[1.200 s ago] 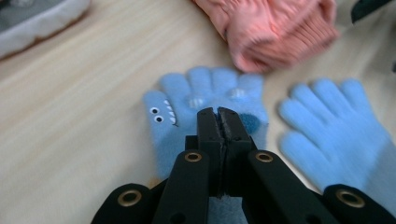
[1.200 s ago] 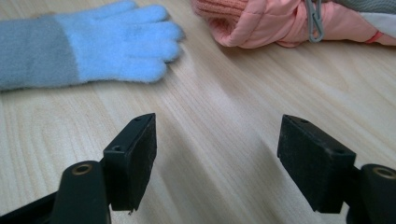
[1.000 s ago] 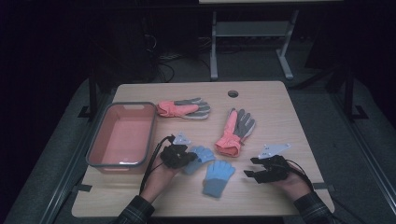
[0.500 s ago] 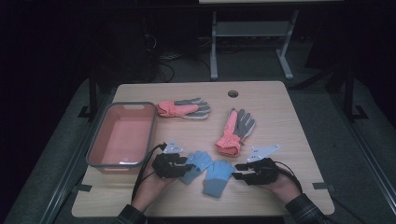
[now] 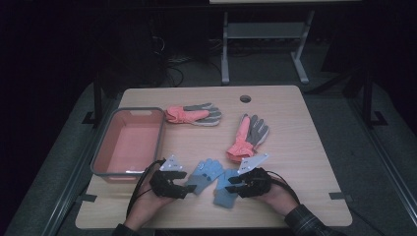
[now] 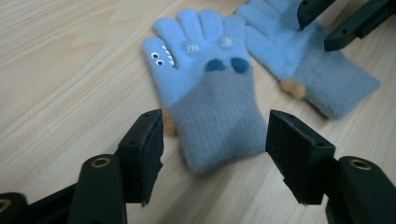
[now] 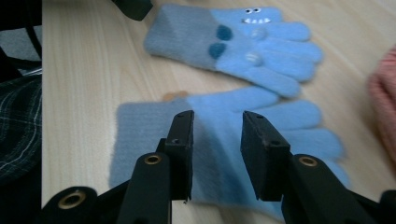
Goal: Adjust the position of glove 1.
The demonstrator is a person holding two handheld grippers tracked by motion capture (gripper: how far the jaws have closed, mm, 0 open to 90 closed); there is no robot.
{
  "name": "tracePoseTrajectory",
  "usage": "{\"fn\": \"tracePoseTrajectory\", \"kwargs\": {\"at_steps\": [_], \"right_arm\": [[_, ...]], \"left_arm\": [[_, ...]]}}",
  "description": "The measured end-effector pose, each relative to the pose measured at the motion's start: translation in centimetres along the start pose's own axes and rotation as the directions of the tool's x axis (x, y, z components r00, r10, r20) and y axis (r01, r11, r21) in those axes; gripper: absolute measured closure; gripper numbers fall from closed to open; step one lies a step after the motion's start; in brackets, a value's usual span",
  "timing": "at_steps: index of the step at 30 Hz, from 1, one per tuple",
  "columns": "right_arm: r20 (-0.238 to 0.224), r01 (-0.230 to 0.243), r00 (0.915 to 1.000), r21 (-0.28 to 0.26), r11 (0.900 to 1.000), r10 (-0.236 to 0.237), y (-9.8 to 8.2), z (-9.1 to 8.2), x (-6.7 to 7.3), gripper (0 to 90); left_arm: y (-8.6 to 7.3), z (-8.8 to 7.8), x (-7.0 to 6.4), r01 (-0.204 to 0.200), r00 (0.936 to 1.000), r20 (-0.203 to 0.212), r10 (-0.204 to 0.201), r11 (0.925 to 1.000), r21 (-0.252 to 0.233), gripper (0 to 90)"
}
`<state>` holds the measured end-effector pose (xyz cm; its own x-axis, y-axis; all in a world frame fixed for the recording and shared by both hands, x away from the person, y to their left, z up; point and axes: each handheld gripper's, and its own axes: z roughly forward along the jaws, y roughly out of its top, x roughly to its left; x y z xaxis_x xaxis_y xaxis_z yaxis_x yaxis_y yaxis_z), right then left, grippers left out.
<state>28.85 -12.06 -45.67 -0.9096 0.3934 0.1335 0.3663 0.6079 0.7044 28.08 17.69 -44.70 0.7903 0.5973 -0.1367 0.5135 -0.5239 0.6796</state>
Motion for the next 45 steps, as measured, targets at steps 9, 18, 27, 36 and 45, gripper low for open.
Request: {"fn": "tracePoseTrajectory", "kwargs": {"at_steps": [9,18,27,36,45], "right_arm": [[0.044,0.045,0.9980,0.049,0.998,-0.047,-0.3,1.1,0.6,75.4],[0.034,0.036,0.9987,0.039,0.999,-0.037,-0.3,0.5,0.5,86.7],[0.039,-0.006,0.9992,-0.071,0.997,0.009,0.5,-1.9,0.1,87.9],[0.051,-0.001,0.9987,-0.111,0.994,0.007,1.4,-2.3,-0.4,88.0],[0.039,0.023,0.9991,-0.129,0.991,-0.018,3.7,-0.8,-0.5,88.1]], "left_arm": [[0.0,0.4,-0.1,-0.029,0.9995,0.011,0.029,0.9994,0.019,27.9],[0.0,1.2,-0.1,-0.042,0.9985,0.036,0.040,0.9979,0.050,24.5],[0.2,1.6,-0.9,-0.052,0.9951,0.086,0.047,0.9972,0.053,24.6],[0.4,1.9,-1.9,-0.091,0.9896,0.117,0.084,0.9945,0.052,31.9],[0.2,0.2,-1.0,-0.083,0.9932,0.088,0.076,0.9933,0.081,78.4]]}}
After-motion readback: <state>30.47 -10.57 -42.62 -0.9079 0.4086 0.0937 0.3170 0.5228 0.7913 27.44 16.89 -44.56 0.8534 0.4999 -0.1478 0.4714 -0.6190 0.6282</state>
